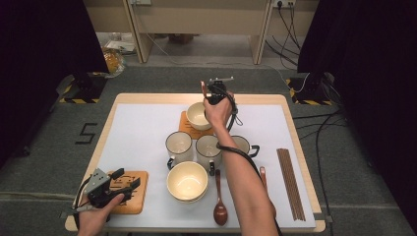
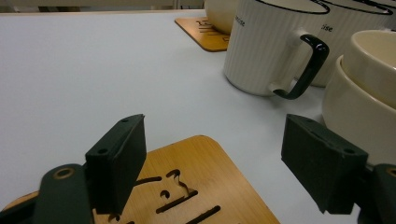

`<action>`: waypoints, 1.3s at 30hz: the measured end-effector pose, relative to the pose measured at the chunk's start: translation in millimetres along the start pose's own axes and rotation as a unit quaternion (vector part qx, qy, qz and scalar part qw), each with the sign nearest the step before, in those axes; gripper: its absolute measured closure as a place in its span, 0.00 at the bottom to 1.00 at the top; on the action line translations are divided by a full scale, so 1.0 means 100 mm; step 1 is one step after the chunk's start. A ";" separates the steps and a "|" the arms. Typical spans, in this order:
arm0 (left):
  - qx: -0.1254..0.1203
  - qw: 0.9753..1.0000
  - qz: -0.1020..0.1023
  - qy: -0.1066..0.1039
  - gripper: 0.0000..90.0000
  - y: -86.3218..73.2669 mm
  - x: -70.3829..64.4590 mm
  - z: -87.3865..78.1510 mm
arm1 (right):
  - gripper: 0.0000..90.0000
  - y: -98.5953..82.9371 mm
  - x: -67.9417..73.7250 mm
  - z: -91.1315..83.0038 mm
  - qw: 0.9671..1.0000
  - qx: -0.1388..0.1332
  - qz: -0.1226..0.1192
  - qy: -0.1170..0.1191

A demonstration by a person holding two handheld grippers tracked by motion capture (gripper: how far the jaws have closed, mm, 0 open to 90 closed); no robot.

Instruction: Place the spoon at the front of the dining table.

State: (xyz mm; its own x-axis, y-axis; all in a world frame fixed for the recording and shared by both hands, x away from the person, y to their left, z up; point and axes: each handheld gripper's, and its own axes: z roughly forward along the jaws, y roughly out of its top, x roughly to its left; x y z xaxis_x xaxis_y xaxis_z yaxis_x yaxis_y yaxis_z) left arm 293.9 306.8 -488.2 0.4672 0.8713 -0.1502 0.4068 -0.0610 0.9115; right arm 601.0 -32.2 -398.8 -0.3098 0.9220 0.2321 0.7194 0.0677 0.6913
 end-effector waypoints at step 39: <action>0.001 1.000 0.000 -0.001 0.24 0.00 0.01 0.00 | 0.90 0.01 0.05 0.08 1.000 0.002 -0.003 0.001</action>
State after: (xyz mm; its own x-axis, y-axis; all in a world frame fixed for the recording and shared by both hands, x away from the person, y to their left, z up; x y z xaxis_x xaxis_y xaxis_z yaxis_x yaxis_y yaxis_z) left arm 294.0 307.3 -488.6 0.4680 0.8707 -0.1514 0.4094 -0.0617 0.9103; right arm 605.1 -24.6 -402.4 -0.3150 0.9208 0.2302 0.7202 0.0739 0.6898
